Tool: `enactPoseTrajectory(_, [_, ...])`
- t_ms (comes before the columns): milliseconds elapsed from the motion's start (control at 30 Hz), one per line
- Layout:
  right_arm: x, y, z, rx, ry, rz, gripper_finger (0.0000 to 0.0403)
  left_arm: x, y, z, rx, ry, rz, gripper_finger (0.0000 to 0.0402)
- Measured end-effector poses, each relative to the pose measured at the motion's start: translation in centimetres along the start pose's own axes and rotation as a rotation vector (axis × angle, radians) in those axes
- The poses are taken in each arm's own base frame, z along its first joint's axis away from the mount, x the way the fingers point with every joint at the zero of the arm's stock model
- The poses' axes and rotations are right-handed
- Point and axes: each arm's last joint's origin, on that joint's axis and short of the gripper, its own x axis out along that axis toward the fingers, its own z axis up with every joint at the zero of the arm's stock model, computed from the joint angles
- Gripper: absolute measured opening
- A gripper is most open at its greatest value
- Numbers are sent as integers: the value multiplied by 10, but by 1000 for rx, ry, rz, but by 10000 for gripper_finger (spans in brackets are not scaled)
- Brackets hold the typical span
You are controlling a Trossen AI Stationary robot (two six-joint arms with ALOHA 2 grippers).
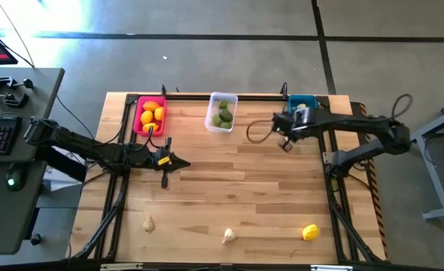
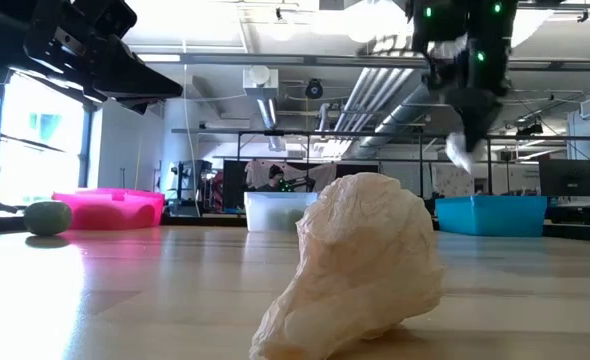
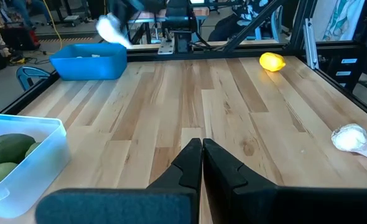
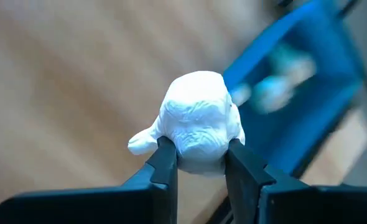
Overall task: Sort produce into baskets
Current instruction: Put the garlic into the blue bin
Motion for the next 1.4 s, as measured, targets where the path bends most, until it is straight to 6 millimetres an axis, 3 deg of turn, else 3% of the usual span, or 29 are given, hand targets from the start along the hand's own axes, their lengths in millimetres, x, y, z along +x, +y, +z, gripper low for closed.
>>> enactPoseTrajectory(100, [-11, -21, 7, 130, -117, -115, 75, 0, 0, 0, 0, 0, 0, 0])
enactPoseTrajectory(200, [-7, -40, 12, 246, -153, -161, 75, 0, 0, 0, 0, -1, 0, 0])
enactPoseTrajectory(533, [66, -72, 9, 416, -90, -177, 77, 0, 0, 0, 0, 0, 0, 0])
enactPoseTrajectory(700, [88, -87, 4, 525, -104, -195, 77, 0, 1, 0, 31, -3, 19, 0])
enactPoseTrajectory(967, [105, -92, -2, 601, -132, -180, 77, 0, 1, 1, 25, -8, 34, 0])
enactPoseTrajectory(1167, [106, -92, -2, 619, -133, -162, 81, 0, 1, 1, 24, -8, 35, 0])
enactPoseTrajectory(1400, [106, -91, -3, 636, -130, -159, 120, 0, 1, 1, 22, -8, 35, 0])
